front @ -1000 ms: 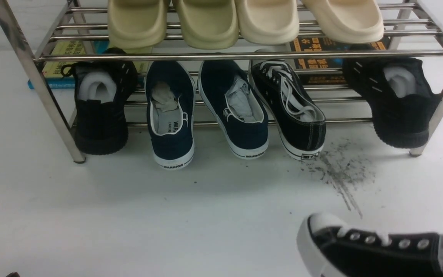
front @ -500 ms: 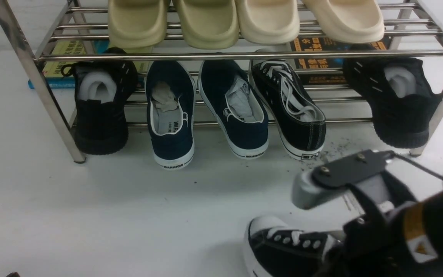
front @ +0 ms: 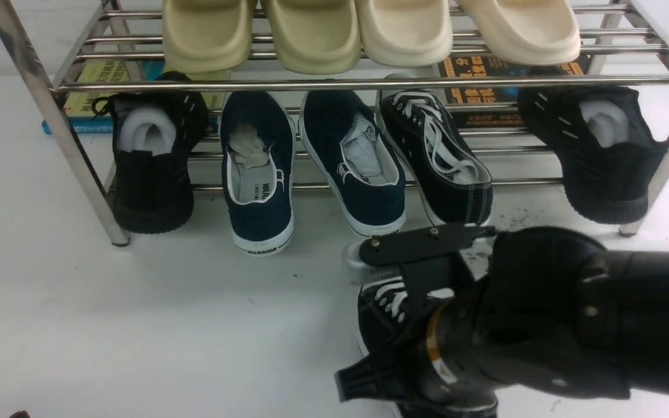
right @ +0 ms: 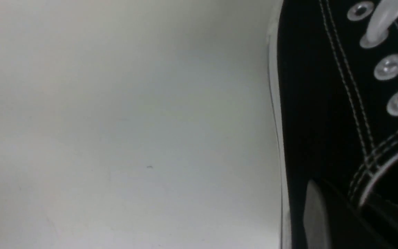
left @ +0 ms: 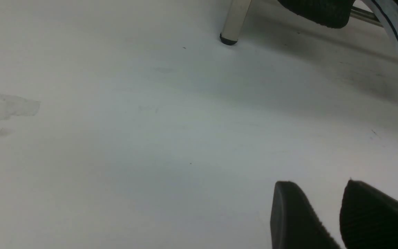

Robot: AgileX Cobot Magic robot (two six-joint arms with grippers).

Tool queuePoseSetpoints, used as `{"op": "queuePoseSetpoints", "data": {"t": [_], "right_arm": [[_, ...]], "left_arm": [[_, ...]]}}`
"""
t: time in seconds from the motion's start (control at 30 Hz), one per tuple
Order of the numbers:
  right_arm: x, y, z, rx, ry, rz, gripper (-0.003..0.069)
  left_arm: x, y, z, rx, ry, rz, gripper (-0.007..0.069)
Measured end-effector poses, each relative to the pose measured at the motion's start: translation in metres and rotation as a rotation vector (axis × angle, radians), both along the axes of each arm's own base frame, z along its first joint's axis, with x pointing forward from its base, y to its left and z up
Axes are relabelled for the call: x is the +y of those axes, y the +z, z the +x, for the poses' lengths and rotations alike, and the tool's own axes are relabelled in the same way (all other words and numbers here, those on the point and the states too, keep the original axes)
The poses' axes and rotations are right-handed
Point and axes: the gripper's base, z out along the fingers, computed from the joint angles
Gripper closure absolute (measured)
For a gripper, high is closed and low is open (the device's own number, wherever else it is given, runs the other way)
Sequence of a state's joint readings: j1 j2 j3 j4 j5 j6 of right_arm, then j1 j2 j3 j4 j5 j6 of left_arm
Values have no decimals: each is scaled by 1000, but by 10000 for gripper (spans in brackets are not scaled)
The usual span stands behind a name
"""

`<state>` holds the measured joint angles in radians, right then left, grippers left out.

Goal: Take the shoes off the shelf with your hand on the white table.

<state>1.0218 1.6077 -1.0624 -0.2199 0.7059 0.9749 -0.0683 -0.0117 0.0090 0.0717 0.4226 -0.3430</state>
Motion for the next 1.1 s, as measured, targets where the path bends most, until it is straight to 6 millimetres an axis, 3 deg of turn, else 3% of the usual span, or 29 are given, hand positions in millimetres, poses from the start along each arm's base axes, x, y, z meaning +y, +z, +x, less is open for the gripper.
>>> {"op": "queuePoseSetpoints", "data": {"t": [0.4, 0.5, 0.6, 0.63, 0.67, 0.83, 0.97, 1.03, 1.1], "right_arm": [[19, -27, 8, 22, -95, 72, 613], [18, -28, 10, 16, -104, 64, 578], [18, -27, 11, 16, -112, 73, 473], [18, -27, 11, 16, -112, 73, 473], [19, -26, 12, 27, -124, 78, 417], [16, 4, 8, 64, -112, 50, 250], [1, 50, 1, 16, 39, -45, 225], [-4, 59, -1, 2, 75, -71, 225], [-22, 92, -7, -39, 130, -143, 234]], "left_arm": [[0, 0, 0, 0, 0, 0, 383], [0, 0, 0, 0, 0, 0, 383], [0, 0, 0, 0, 0, 0, 383], [0, 0, 0, 0, 0, 0, 383], [0, 0, 0, 0, 0, 0, 383], [0, 0, 0, 0, 0, 0, 383], [0, 0, 0, 0, 0, 0, 383], [0, 0, 0, 0, 0, 0, 383], [0, 0, 0, 0, 0, 0, 383]]}}
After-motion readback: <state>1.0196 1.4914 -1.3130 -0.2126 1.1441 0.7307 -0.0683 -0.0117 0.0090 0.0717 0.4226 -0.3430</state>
